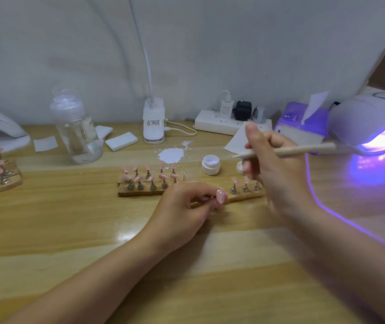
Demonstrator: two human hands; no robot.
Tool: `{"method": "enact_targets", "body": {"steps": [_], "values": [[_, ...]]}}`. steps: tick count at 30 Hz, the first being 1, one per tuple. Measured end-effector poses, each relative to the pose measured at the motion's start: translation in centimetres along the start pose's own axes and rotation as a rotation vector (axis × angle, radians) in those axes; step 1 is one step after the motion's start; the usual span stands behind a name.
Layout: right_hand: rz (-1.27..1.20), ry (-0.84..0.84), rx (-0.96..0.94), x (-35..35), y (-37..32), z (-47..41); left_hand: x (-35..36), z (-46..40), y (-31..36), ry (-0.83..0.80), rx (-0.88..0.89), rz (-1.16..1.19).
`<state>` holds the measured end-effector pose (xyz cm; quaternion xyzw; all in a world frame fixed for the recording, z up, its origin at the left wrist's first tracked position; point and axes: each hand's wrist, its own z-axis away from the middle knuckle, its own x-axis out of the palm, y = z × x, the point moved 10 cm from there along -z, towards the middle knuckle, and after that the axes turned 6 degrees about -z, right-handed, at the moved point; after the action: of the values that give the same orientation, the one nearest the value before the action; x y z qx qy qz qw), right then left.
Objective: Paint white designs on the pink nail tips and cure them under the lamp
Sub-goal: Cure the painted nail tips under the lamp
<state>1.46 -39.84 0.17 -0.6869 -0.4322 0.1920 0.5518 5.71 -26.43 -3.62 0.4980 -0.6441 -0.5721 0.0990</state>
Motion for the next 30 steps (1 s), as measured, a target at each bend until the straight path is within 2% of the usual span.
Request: {"method": "enact_targets", "body": {"steps": [6, 13, 16, 20, 30], "values": [[0.032, -0.012, -0.088, -0.5, -0.3, 2.3, 0.1, 0.1, 0.3, -0.019, 0.013, -0.015], [0.099, -0.016, -0.106, -0.2, 0.4, 3.0, 0.2, 0.1, 0.4, -0.027, 0.046, -0.049], [0.128, -0.068, -0.155, 0.5, 0.1, 3.2, 0.3, 0.1, 0.4, -0.036, 0.048, -0.064], [0.075, -0.143, -0.132, 1.4, 0.3, 3.3, 0.3, 0.1, 0.4, -0.039, 0.062, -0.081], [0.08, -0.176, -0.121, 1.8, 0.5, 3.4, 0.3, 0.0, 0.3, -0.04, 0.071, -0.079]]}}
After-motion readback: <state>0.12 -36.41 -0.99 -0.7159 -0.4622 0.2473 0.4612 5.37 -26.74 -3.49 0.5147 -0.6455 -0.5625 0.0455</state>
